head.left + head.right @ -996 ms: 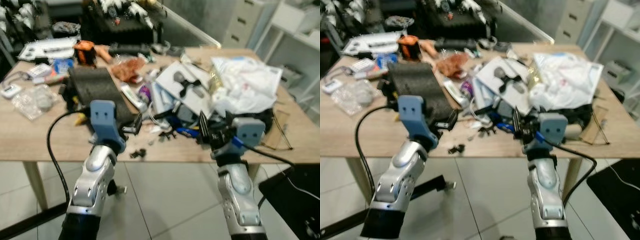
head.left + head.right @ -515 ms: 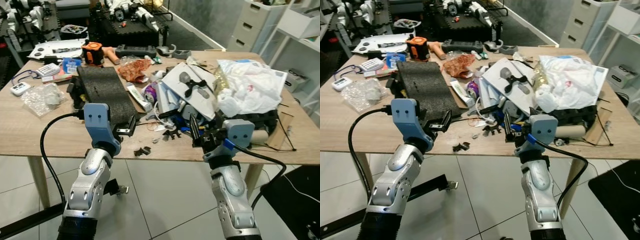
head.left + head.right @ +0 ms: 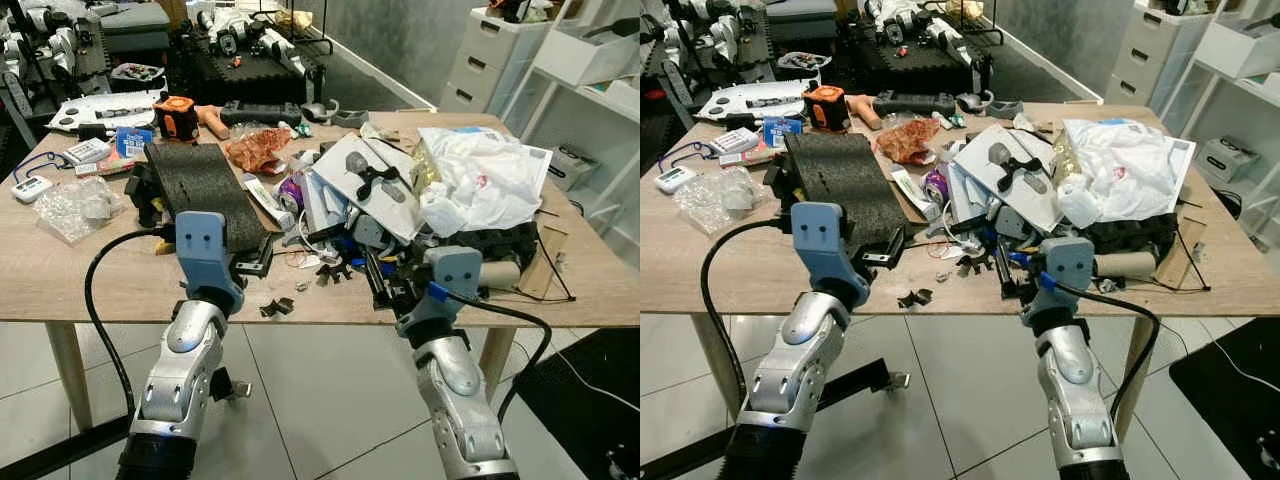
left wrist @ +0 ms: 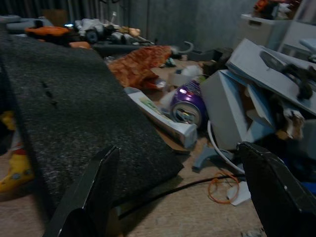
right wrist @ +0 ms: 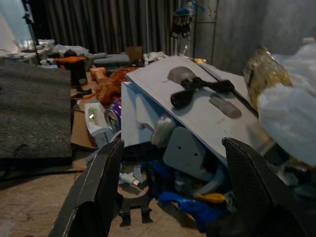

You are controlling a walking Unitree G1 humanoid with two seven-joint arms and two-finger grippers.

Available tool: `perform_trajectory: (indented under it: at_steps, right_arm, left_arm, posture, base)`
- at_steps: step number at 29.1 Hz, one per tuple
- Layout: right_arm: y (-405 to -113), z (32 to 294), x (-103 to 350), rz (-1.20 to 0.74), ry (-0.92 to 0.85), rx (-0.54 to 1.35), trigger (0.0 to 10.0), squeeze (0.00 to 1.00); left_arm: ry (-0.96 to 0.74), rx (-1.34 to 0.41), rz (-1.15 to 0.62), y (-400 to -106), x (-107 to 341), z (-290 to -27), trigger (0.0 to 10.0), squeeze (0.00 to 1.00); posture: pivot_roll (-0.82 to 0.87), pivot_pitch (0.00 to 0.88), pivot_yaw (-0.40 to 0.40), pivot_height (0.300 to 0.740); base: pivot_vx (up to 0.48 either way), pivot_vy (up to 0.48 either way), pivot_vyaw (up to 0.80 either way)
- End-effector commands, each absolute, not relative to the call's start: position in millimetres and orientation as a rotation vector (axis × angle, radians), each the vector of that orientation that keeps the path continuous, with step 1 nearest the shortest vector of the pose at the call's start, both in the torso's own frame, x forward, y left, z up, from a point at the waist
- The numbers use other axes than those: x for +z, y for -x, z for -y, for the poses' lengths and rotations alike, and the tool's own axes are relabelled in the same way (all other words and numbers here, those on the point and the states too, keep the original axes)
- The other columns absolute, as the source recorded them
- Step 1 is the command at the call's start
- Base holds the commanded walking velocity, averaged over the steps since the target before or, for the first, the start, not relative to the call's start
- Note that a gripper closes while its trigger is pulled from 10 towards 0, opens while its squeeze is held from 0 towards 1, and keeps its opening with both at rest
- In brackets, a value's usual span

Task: Picking trash to rubbish bin

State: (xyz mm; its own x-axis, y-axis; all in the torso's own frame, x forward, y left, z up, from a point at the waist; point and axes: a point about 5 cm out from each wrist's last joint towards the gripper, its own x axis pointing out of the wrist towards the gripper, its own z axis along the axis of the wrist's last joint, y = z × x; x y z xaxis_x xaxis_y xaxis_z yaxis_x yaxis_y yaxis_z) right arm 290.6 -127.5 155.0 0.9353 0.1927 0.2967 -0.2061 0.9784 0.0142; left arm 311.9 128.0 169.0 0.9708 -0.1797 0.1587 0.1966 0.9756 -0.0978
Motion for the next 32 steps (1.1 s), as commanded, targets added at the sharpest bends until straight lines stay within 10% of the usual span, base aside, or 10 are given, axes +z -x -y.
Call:
perform_trajectory:
  at_steps: [1,18,19,32]
  right_arm:
    - [-291,128,155,0.292,-0.026,0.206,10.0,0.00]
    - [-297,124,161,0.293,-0.002,0.267,10.0,0.00]
    - [-299,123,162,0.294,-0.003,0.285,10.0,1.00]
    - [-319,103,149,0.219,0.274,0.418,10.0,1.00]
  left_arm:
    - [0.111,-0.173,0.131,-311,164,-129,10.0,0.00]
    - [0.061,-0.111,0.127,-318,163,-137,10.0,0.00]
    - [0.062,-0.101,0.131,-319,164,-139,10.0,0.00]
    - [0.049,-0.088,0.140,-324,168,-142,10.0,0.00]
  posture:
    - [-0.01,0.035,-0.012,0.740]
    - [-0.01,0.081,-0.029,0.740]
    - [0.00,0.110,-0.032,0.740]
    - [0.01,0.117,-0.003,0.740]
  base:
    - [0.000,-0.394,0.00]
    - [0.000,0.000,0.00]
    - [0.000,0.000,0.00]
    - [0.000,0.000,0.00]
